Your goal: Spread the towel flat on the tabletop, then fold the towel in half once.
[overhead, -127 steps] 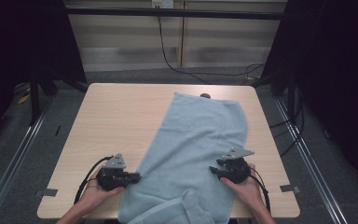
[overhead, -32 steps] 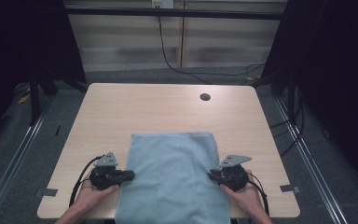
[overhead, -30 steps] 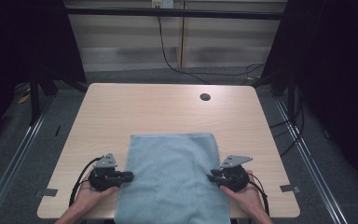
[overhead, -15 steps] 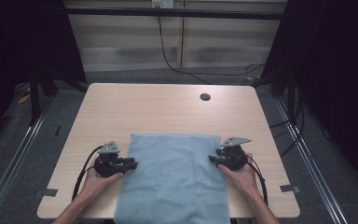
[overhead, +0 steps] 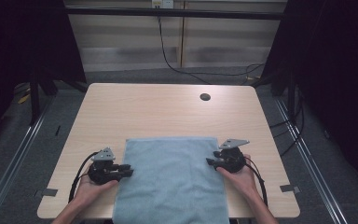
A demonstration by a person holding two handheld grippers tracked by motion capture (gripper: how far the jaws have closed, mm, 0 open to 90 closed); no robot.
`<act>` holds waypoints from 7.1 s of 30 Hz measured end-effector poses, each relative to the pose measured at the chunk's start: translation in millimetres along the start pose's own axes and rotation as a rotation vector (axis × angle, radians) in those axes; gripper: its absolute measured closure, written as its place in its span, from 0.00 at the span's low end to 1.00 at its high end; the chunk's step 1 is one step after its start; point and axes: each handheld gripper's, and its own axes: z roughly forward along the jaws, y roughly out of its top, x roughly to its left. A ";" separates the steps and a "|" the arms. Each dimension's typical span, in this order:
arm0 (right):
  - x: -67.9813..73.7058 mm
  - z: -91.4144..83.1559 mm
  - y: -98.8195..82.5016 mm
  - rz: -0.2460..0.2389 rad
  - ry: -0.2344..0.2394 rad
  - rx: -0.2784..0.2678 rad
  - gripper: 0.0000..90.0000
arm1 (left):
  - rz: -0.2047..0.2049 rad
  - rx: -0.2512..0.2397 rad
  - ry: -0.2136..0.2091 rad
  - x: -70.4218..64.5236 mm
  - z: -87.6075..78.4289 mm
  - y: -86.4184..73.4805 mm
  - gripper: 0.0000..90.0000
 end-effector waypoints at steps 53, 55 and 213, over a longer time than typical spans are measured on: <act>-40.4 37.3 31.2 0.029 -0.010 -0.040 0.95 | -0.063 -0.045 0.217 63.3 30.1 50.6 0.44; -40.0 37.3 31.1 0.030 -0.013 -0.041 0.95 | -0.054 -0.033 0.224 62.0 32.3 50.1 0.44; -66.0 -34.7 129.7 0.151 0.055 -0.355 0.96 | -0.058 -0.263 0.139 65.3 -33.6 137.5 0.95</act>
